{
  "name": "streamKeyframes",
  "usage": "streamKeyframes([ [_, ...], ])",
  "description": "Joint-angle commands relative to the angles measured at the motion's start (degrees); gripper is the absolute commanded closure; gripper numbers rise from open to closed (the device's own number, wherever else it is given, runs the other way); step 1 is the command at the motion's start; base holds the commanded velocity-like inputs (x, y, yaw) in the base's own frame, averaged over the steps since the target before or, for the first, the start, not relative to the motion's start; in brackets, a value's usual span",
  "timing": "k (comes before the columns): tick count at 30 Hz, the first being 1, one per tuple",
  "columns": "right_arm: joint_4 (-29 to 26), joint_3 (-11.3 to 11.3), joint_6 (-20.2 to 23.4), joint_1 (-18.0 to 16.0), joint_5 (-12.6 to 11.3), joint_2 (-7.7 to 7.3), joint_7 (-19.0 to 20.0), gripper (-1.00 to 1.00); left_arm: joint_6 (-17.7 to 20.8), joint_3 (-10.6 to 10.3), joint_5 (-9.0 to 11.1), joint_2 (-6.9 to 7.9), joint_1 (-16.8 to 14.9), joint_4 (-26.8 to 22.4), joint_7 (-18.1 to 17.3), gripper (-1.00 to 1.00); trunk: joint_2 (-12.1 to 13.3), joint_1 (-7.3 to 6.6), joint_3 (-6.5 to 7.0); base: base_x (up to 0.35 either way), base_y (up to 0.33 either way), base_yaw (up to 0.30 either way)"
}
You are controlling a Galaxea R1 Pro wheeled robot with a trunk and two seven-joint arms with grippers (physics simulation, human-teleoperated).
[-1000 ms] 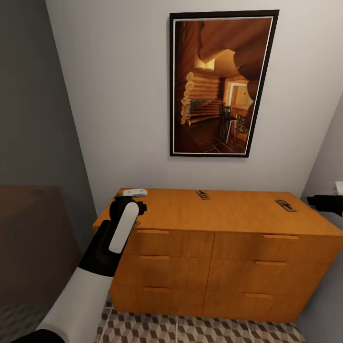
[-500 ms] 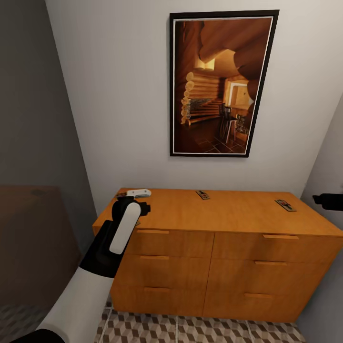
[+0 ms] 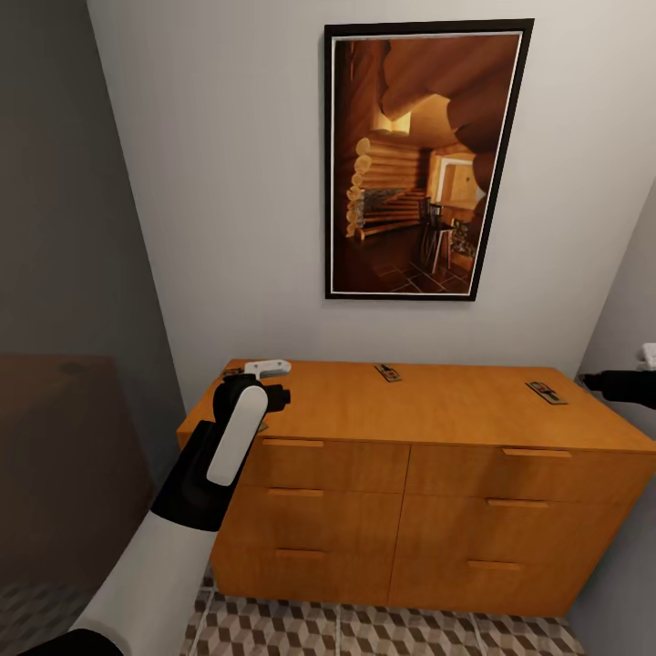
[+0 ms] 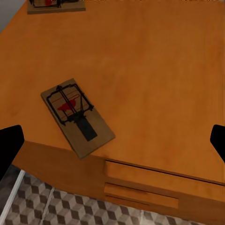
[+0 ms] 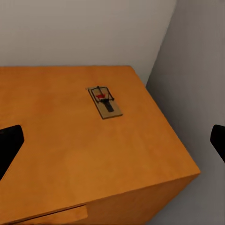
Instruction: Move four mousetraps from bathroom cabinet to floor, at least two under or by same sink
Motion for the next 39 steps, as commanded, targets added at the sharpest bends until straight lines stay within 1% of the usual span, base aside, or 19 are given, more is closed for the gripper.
streamKeyframes([
  [1,0.1,0.0,0.3,-0.1,-0.3,-0.04,0.5,-1.00,0.2,0.0,0.5,0.00,-0.1,-0.1,0.6,-1.00,0.0,0.00,-0.07,0.000,0.000,0.000],
  [10,0.4,0.1,0.3,0.0,-0.6,-0.10,4.1,-1.00,0.2,-0.1,0.6,0.00,-0.1,-0.2,0.6,-1.00,0.0,0.00,-0.07,0.000,0.000,0.000],
  [19,0.4,0.2,0.3,0.0,-0.6,-0.11,5.1,-1.00,0.2,-0.1,0.7,0.00,0.0,-0.2,0.6,-1.00,0.0,0.00,-0.07,0.000,-0.024,0.000],
  [24,0.4,0.2,0.3,0.0,-0.6,-0.10,5.2,-1.00,0.1,-0.1,0.7,0.00,0.0,-0.2,0.6,-1.00,0.0,0.00,-0.07,0.000,-0.174,0.000],
  [39,0.3,0.2,0.3,-0.1,-0.3,-0.03,5.2,-1.00,0.1,-0.1,0.7,0.00,-0.1,-0.2,0.6,-1.00,0.0,0.00,-0.07,0.000,-0.243,0.000],
])
